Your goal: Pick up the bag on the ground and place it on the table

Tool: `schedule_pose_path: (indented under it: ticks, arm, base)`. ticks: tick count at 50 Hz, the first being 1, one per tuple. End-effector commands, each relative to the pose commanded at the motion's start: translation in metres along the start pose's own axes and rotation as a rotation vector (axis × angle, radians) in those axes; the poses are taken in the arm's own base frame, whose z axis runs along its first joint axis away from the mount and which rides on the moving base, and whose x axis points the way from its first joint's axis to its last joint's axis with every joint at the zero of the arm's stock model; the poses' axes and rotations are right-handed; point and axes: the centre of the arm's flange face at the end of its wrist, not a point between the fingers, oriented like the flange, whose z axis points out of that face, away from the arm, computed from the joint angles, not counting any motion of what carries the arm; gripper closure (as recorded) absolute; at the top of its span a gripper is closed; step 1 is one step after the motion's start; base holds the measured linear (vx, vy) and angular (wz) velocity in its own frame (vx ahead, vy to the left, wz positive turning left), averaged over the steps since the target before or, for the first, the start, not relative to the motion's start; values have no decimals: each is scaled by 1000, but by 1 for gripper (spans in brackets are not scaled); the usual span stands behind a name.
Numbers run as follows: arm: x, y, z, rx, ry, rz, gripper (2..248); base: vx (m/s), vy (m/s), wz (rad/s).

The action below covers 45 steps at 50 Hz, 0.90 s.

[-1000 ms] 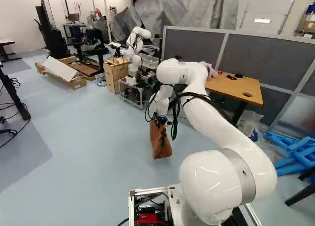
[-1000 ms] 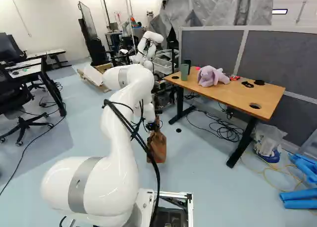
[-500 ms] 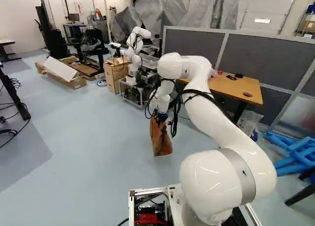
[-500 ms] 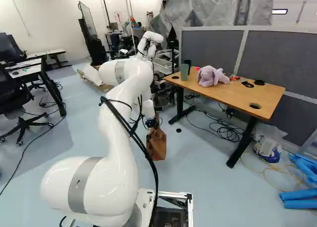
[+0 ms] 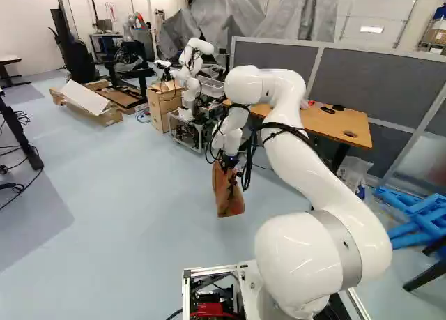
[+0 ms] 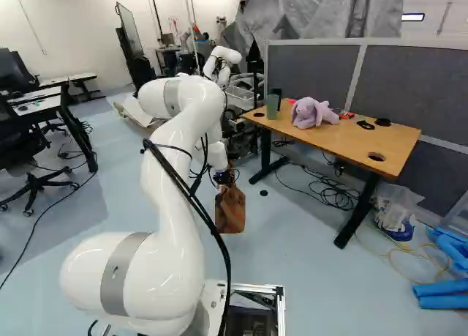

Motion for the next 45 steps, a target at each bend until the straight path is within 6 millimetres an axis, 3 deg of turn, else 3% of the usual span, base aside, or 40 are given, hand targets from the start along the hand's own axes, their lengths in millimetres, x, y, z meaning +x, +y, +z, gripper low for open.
schedule_pose_path:
  ticks: [45]
  arm:
    - [5, 0, -67, 0, 53, 0, 229]
  base:
    - [0, 0, 0]
